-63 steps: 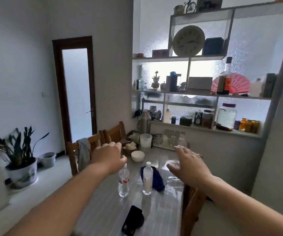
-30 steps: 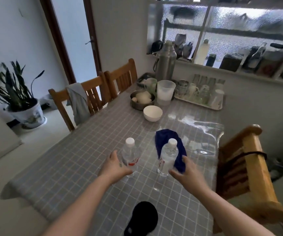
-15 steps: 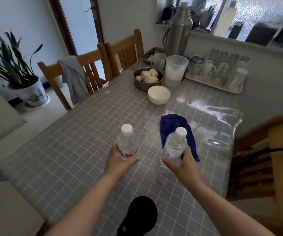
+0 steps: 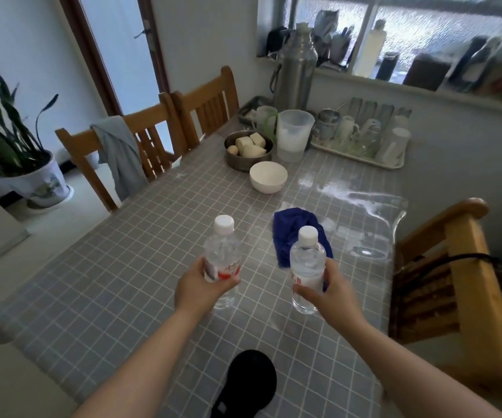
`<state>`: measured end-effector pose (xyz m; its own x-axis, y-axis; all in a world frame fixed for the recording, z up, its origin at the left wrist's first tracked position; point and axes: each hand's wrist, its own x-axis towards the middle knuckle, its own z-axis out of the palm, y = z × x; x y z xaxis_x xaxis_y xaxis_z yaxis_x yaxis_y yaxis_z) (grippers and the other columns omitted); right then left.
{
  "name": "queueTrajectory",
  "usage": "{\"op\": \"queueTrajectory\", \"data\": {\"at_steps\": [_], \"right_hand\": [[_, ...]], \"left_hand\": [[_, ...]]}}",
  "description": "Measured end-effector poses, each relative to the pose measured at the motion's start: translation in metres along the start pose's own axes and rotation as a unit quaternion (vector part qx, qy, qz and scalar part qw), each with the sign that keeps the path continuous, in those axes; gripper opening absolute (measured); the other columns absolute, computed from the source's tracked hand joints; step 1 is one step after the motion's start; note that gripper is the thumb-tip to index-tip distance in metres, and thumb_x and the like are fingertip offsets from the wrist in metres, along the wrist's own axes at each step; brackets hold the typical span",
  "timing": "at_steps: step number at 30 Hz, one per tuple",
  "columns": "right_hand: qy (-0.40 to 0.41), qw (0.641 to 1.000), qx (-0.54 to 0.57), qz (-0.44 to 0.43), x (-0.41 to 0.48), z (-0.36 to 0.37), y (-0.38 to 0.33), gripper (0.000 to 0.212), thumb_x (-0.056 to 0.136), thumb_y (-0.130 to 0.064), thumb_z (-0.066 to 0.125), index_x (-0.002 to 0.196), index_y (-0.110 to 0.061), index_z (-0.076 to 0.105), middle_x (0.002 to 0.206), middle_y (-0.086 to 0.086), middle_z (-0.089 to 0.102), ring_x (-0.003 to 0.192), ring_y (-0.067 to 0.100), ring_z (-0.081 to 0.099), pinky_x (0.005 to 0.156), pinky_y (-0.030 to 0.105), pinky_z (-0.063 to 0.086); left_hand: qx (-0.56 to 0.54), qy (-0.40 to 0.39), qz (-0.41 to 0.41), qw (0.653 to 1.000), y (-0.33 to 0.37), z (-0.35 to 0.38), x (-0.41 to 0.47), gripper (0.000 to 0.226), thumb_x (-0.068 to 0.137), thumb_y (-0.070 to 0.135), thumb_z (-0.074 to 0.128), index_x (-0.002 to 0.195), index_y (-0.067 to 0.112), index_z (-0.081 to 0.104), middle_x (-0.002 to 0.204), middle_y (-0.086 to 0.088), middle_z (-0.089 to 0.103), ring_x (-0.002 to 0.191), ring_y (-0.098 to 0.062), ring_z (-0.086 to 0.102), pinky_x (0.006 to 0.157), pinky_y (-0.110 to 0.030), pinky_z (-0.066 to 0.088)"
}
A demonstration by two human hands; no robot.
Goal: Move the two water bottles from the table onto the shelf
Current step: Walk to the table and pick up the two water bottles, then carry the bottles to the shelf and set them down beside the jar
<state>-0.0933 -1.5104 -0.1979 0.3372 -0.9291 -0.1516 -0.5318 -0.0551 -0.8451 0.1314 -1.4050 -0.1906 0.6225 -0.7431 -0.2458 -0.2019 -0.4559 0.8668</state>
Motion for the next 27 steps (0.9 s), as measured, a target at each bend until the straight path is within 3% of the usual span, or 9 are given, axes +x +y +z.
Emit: {"op": "queueTrajectory", "data": {"at_steps": [4,8,10,13,16,19,21,24,27], "right_hand": [[0.043,0.998,0.043,0.006,-0.017,-0.032,-0.024,0.058,0.067,-0.034,0.082,0.116,-0.033,0.051,0.099,-0.017,0.061,0.094,0.009,0.061,0.081,0.035,0.053],[0.087,0.987,0.136,-0.004,-0.038,-0.071,-0.059,0.054,0.070,-0.026,0.082,0.115,-0.030,0.052,0.100,-0.009,0.064,0.089,0.005,0.062,0.071,0.027,0.054],[0.109,0.977,0.181,-0.015,-0.050,-0.092,-0.074,0.058,0.071,-0.022,0.081,0.121,-0.025,0.051,0.103,-0.004,0.066,0.089,0.008,0.065,0.071,0.027,0.055],[0.150,0.964,0.218,-0.022,-0.071,-0.124,-0.090,0.066,0.071,-0.028,0.081,0.127,-0.026,0.047,0.109,0.001,0.065,0.094,0.017,0.065,0.078,0.037,0.056],[0.194,0.948,0.249,-0.037,-0.094,-0.158,-0.102,0.053,0.072,-0.030,0.079,0.116,-0.030,0.050,0.103,0.000,0.066,0.089,0.017,0.067,0.064,0.028,0.056],[0.253,0.931,0.261,-0.043,-0.113,-0.193,-0.103,0.042,0.069,-0.033,0.081,0.102,-0.032,0.057,0.099,0.004,0.069,0.086,0.022,0.069,0.067,0.038,0.059],[0.282,0.921,0.265,-0.044,-0.124,-0.219,-0.100,0.048,0.067,-0.034,0.082,0.108,-0.026,0.058,0.098,0.008,0.069,0.085,0.025,0.070,0.066,0.038,0.059],[0.320,0.912,0.250,-0.054,-0.143,-0.262,-0.092,0.050,0.070,-0.031,0.080,0.112,-0.016,0.057,0.094,0.007,0.069,0.078,0.020,0.070,0.055,0.025,0.054],[0.340,0.909,0.235,-0.060,-0.160,-0.305,-0.075,0.044,0.073,-0.034,0.078,0.107,-0.017,0.056,0.092,0.004,0.069,0.077,0.017,0.069,0.056,0.025,0.053]], "left_hand": [[0.002,-0.026,0.031,0.999,0.035,-0.009,-0.008,0.048,0.057,0.045,0.086,0.096,0.027,0.064,0.095,0.007,0.072,0.088,-0.014,0.067,0.085,-0.044,0.056],[-0.026,-0.077,0.071,0.994,0.086,-0.010,-0.027,0.030,0.063,0.045,0.083,0.084,0.038,0.062,0.086,0.014,0.070,0.083,-0.007,0.066,0.070,-0.030,0.053],[-0.045,-0.096,0.096,0.990,0.112,-0.006,-0.036,0.028,0.065,0.043,0.082,0.086,0.036,0.063,0.085,0.011,0.072,0.082,-0.010,0.068,0.068,-0.030,0.055],[-0.091,-0.136,0.116,0.980,0.154,0.006,-0.053,0.036,0.069,0.038,0.080,0.099,0.028,0.064,0.093,0.006,0.072,0.088,-0.015,0.069,0.078,-0.039,0.057],[-0.166,-0.191,0.121,0.960,0.197,0.027,-0.072,0.036,0.074,0.029,0.078,0.103,0.025,0.058,0.092,0.007,0.066,0.082,-0.009,0.063,0.064,-0.025,0.046],[-0.208,-0.215,0.131,0.945,0.232,0.055,-0.095,0.071,0.063,0.041,0.083,0.122,0.016,0.053,0.117,-0.005,0.065,0.095,-0.019,0.062,0.076,-0.032,0.047],[-0.218,-0.212,0.147,0.941,0.250,0.075,-0.110,0.079,0.068,0.038,0.081,0.134,0.012,0.045,0.121,-0.006,0.061,0.100,-0.022,0.060,0.076,-0.032,0.045],[-0.235,-0.240,0.157,0.929,0.273,0.111,-0.136,0.075,0.071,0.037,0.079,0.134,0.013,0.045,0.120,-0.008,0.063,0.100,-0.022,0.063,0.065,-0.028,0.046],[-0.221,-0.266,0.173,0.922,0.294,0.149,-0.162,0.075,0.065,0.050,0.077,0.124,0.010,0.054,0.110,-0.010,0.068,0.091,-0.022,0.067,0.063,-0.028,0.049]]}}
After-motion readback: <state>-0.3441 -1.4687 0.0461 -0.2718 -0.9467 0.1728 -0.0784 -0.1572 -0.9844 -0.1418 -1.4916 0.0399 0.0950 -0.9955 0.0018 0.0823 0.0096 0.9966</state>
